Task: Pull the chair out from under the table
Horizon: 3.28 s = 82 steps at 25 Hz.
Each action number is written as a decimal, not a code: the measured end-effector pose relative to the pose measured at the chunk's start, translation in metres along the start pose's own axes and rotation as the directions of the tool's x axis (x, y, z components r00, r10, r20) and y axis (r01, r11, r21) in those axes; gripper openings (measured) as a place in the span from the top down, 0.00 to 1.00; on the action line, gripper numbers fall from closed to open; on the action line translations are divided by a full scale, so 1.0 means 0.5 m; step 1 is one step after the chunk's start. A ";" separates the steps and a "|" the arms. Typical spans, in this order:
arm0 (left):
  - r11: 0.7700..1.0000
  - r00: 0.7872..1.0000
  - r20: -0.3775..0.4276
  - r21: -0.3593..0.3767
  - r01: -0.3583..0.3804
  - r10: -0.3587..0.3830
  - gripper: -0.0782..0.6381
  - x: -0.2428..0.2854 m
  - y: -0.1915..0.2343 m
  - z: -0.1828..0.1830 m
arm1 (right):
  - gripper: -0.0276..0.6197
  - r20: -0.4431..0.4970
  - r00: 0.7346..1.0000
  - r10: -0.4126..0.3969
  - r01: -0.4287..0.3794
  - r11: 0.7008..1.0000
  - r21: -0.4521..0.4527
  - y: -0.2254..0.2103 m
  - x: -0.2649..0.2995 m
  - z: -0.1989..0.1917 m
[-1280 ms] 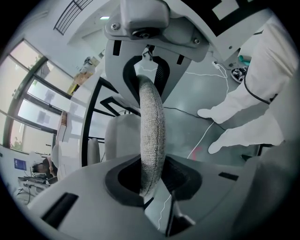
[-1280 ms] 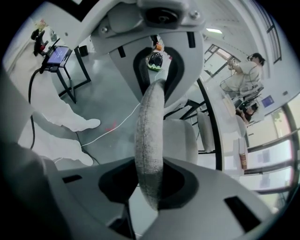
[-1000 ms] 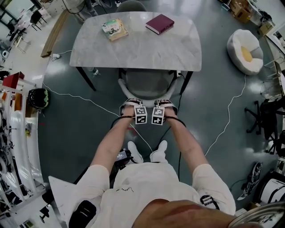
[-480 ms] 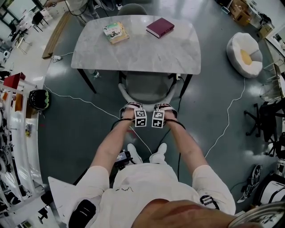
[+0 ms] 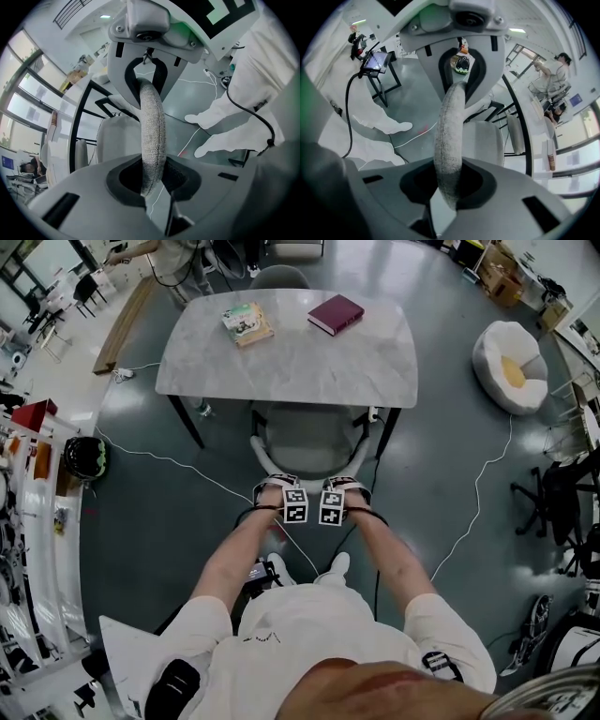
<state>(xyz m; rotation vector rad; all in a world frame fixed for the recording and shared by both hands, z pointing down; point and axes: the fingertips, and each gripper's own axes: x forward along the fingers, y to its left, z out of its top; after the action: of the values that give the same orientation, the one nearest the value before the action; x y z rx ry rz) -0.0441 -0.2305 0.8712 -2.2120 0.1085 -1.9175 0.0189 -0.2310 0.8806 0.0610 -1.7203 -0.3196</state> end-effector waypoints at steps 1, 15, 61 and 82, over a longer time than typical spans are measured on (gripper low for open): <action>1.000 1.000 0.001 -0.003 0.000 0.000 0.79 -0.002 -0.007 0.003 | 0.82 0.000 1.000 0.002 -0.002 1.000 0.001 0.007 -0.003 -0.001; 1.000 1.000 0.006 -0.018 0.009 -0.009 0.79 -0.031 -0.110 0.019 | 0.82 0.012 1.000 0.011 -0.011 1.000 -0.005 0.108 -0.034 0.016; 0.998 0.999 0.028 -0.055 0.042 -0.041 0.79 -0.090 -0.409 0.076 | 0.83 0.013 0.998 0.066 -0.066 0.998 -0.024 0.405 -0.109 0.050; 0.992 0.995 0.068 -0.102 0.076 -0.070 0.78 -0.115 -0.496 0.088 | 0.82 0.015 0.996 0.090 -0.090 0.996 -0.009 0.495 -0.130 0.064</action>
<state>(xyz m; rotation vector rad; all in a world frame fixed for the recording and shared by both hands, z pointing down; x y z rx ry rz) -0.0295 0.0272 0.8611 -2.3740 0.1221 -1.9173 0.0340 0.0262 0.8745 -0.0253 -1.7313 -0.2614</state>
